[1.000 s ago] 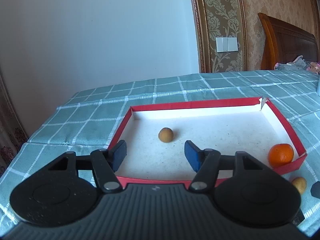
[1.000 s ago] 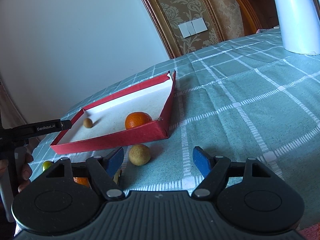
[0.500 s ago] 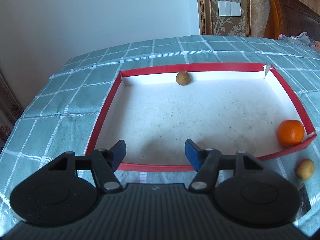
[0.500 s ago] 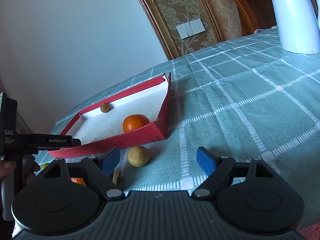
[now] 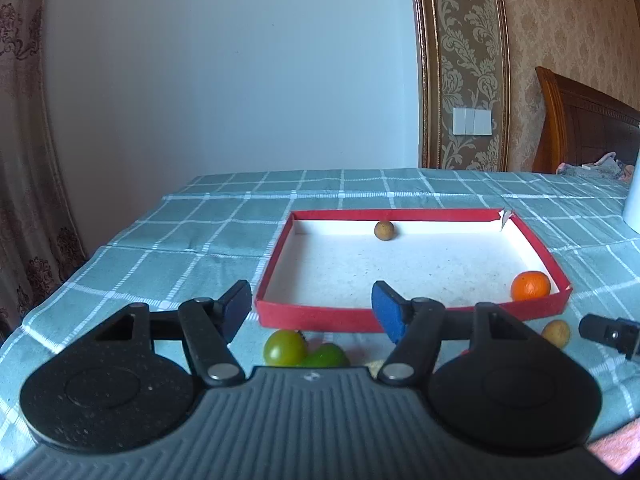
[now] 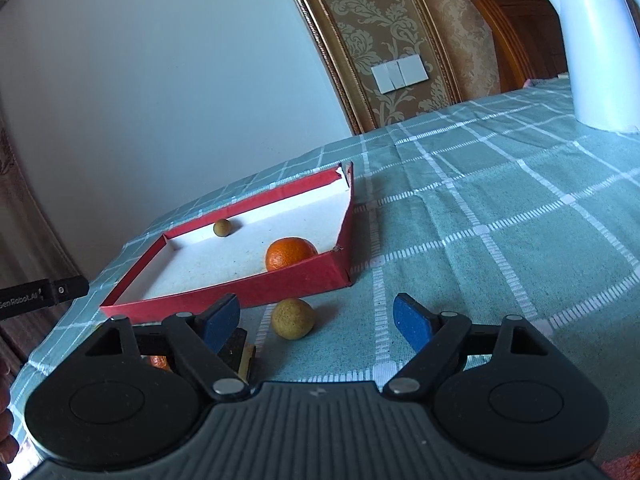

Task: Organize fruits
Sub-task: 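Move the right gripper to the dark cylindrical slice and grasp it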

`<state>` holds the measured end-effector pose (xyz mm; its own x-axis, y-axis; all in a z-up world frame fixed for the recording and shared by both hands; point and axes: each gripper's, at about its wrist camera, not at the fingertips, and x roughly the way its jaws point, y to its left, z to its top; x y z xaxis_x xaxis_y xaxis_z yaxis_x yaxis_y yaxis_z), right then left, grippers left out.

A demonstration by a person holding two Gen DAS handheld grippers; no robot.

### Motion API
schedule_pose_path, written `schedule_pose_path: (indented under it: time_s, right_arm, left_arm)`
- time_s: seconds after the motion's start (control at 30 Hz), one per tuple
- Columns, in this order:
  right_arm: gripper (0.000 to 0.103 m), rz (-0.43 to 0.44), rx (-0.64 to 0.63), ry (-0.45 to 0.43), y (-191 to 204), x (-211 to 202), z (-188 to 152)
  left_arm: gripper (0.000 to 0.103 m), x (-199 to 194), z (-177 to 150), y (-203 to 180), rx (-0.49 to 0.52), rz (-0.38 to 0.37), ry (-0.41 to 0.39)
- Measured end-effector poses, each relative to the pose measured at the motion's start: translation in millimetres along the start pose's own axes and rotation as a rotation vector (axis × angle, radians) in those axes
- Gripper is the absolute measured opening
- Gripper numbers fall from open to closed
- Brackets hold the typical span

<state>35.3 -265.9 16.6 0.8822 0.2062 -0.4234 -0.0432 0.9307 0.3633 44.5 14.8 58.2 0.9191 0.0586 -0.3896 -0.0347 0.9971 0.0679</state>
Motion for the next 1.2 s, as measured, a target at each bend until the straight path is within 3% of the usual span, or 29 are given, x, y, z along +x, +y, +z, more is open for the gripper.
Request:
schedule_pose_path:
  time_s: [0.17, 0.2, 0.27, 0.4, 0.6, 0.67, 0.8, 0.9, 1.07, 1.2]
  right_arm:
    - [0.081, 0.010, -0.125, -0.003, 25.9, -9.4, -4.4]
    - [0.073, 0.008, -0.151, 0.001, 31.4, -10.7, -5.6]
    - [0.069, 0.008, -0.205, 0.009, 43.4, -13.7, -9.1]
    - [0.069, 0.002, -0.288, 0.028, 62.1, -15.2, -17.2]
    - [0.068, -0.006, -0.335, 0.057, 75.2, -9.8, -25.1]
    - [0.061, -0.011, -0.342, 0.067, 77.3, -5.9, -26.0]
    - [0.061, -0.031, -0.348, 0.084, 79.2, 1.5, -27.0]
    - [0.061, -0.041, -0.353, 0.086, 80.9, 3.7, -26.8]
    - [0.061, -0.050, -0.358, 0.100, 82.5, 10.0, -26.1]
    - [0.048, -0.049, -0.366, 0.129, 84.3, 16.8, -25.9]
  left_arm:
    - [0.065, -19.1, -34.4, 14.6, -0.027, -0.038, -0.010]
    - [0.066, -20.6, -39.7, 16.3, -0.033, -0.041, -0.003]
    - [0.069, -22.5, -48.2, 20.2, -0.044, -0.037, 0.009]
    - [0.090, -24.3, -59.3, 28.3, -0.064, -0.025, 0.017]
    - [0.101, -19.8, -72.5, 35.0, -0.060, 0.003, 0.035]
    - [0.103, -17.3, -74.8, 38.0, -0.070, 0.002, 0.055]
    - [0.103, -5.6, -77.4, 40.1, -0.070, -0.003, 0.158]
    - [0.103, -2.4, -77.6, 41.5, -0.083, -0.004, 0.180]
    - [0.103, -3.4, -79.4, 41.9, -0.085, -0.008, 0.172]
    - [0.103, -3.6, -78.9, 44.3, -0.101, -0.015, 0.168]
